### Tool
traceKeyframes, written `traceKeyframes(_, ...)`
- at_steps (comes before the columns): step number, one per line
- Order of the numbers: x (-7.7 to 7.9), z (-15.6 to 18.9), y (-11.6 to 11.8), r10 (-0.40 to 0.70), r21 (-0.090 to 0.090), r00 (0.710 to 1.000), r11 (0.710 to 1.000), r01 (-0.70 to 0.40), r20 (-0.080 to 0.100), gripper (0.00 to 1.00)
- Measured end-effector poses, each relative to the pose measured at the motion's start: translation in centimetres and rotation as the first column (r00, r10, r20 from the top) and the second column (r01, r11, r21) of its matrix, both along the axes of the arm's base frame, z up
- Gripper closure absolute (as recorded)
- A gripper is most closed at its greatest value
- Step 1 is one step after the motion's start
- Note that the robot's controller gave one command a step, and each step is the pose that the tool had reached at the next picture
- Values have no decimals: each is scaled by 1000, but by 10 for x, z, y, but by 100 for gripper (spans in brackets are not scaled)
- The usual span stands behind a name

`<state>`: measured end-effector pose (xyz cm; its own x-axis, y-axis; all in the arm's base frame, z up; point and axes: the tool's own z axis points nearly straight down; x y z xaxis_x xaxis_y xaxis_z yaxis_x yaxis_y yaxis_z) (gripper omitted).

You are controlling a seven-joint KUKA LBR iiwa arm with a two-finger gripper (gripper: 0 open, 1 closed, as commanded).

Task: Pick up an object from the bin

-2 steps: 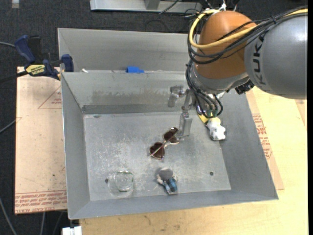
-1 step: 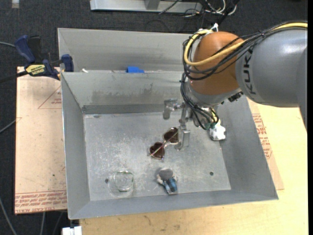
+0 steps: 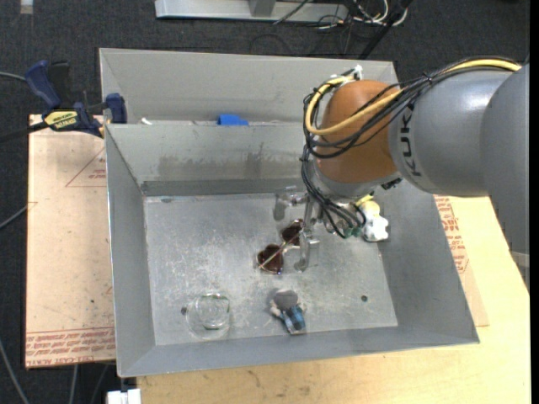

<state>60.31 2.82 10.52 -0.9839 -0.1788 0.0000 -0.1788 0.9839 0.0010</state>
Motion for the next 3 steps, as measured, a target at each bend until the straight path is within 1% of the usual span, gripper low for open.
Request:
traceKeyframes(1, 0, -13, 1, 77, 0, 997, 997, -77, 1, 0)
traceKeyframes(2, -3, -35, 14, 142, 0, 990, 990, -142, 2, 0)
traceKeyframes(3, 4, -34, 17, 256, 0, 967, 967, -256, 5, 100)
